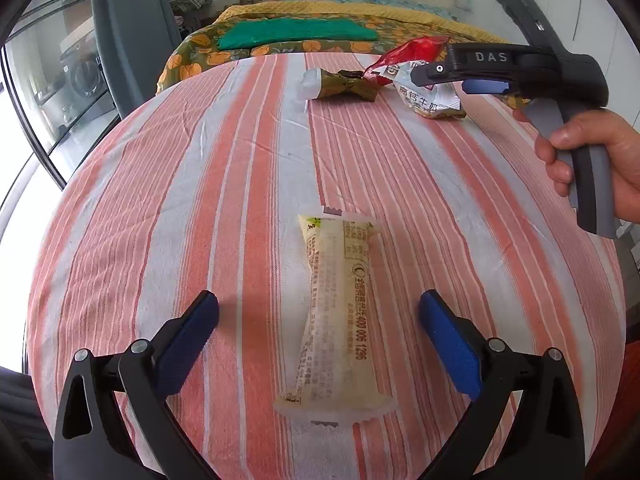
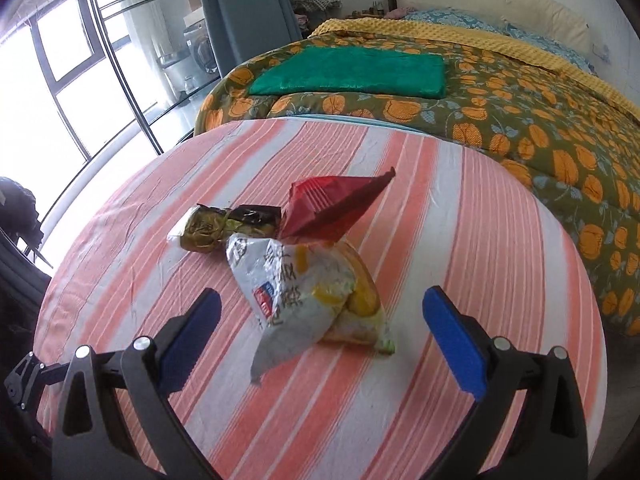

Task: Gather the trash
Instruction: 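Grasp the white snack bag with the right tool while the left tool holds the bread wrapper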

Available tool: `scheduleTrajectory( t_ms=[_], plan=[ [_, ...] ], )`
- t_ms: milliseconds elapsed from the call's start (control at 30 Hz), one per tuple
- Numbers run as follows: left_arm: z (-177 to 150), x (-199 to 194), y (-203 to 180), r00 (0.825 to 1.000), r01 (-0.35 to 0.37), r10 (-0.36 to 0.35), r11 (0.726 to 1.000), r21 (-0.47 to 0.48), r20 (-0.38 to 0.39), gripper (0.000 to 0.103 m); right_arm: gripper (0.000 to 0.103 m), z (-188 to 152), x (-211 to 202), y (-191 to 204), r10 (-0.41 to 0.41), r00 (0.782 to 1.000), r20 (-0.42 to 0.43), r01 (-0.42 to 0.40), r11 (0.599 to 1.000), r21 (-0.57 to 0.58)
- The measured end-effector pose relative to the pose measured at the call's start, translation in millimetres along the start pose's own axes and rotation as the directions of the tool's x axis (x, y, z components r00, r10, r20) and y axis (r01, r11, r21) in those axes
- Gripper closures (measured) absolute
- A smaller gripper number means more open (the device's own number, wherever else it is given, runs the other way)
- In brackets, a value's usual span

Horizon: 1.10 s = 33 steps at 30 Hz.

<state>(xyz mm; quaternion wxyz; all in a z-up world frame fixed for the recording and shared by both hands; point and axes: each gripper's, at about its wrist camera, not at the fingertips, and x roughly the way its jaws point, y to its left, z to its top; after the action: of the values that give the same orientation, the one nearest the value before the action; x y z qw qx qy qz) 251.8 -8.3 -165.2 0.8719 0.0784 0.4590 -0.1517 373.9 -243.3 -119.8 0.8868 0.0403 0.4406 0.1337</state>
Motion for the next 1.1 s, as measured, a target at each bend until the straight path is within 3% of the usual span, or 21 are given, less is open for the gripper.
scheduleTrajectory(
  t_ms=[33, 67, 167, 367, 600, 733, 933, 1033, 1100],
  plan=[
    [0.1, 0.0, 0.1, 1.0, 0.001, -0.001, 1.0, 0.0, 0.0, 0.004, 0.01, -0.7, 0.6, -2.2, 0.019, 1.0, -0.009, -0.019, 1.0, 0.011],
    [-0.2, -0.6, 0.0, 1.0, 0.001, -0.001, 1.0, 0.0, 0.0, 0.004, 0.042, -0.3, 2.9, -3.0, 0.038, 0.999, -0.022, -0.038, 0.999, 0.022],
    [0.5, -0.7, 0.4, 1.0, 0.003, -0.003, 1.0, -0.001, -0.001, 0.004, 0.052, -6.0, -3.3, -7.7, 0.06, 0.998, -0.027, -0.058, 0.996, 0.066],
    [0.7, -0.7, 0.4, 1.0, 0.003, -0.003, 1.0, -0.001, -0.002, 0.004, 0.054, -37.3, -47.5, 4.4, 0.053, 0.998, 0.015, -0.053, 0.999, -0.013],
    [2.5, 0.1, 0.5, 1.0, 0.003, -0.003, 1.0, 0.006, -0.014, 0.004, 0.054, -124.6, -121.7, 38.7, 0.01, 1.0, 0.003, -0.009, 0.983, -0.186],
    [5.9, 0.0, 3.0, 0.999, 0.013, -0.011, 0.999, 0.033, -0.05, 0.004, 0.054, -165.4, -141.2, 39.2, -0.011, 1.0, -0.008, 0.009, 0.99, -0.138],
    [11.3, -7.8, 6.9, 0.999, -0.029, 0.029, 1.0, 0.01, -0.019, 0.005, 0.054, -193.6, -153.2, 38.0, -0.008, 0.999, 0.037, 0.011, 0.997, -0.07],
    [11.9, -5.0, 2.0, 0.999, -0.033, 0.034, 0.999, 0.034, -0.03, 0.02, 0.054, -196.0, -157.5, 37.9, -0.001, 0.999, 0.05, 0.003, 0.999, -0.04],
    [10.8, -5.6, -2.8, 1.0, -0.016, 0.017, 0.999, 0.048, -0.023, 0.045, 0.054, -197.8, -162.6, 38.6, 0.001, 0.998, 0.06, 0.001, 0.999, -0.033]
  ],
)
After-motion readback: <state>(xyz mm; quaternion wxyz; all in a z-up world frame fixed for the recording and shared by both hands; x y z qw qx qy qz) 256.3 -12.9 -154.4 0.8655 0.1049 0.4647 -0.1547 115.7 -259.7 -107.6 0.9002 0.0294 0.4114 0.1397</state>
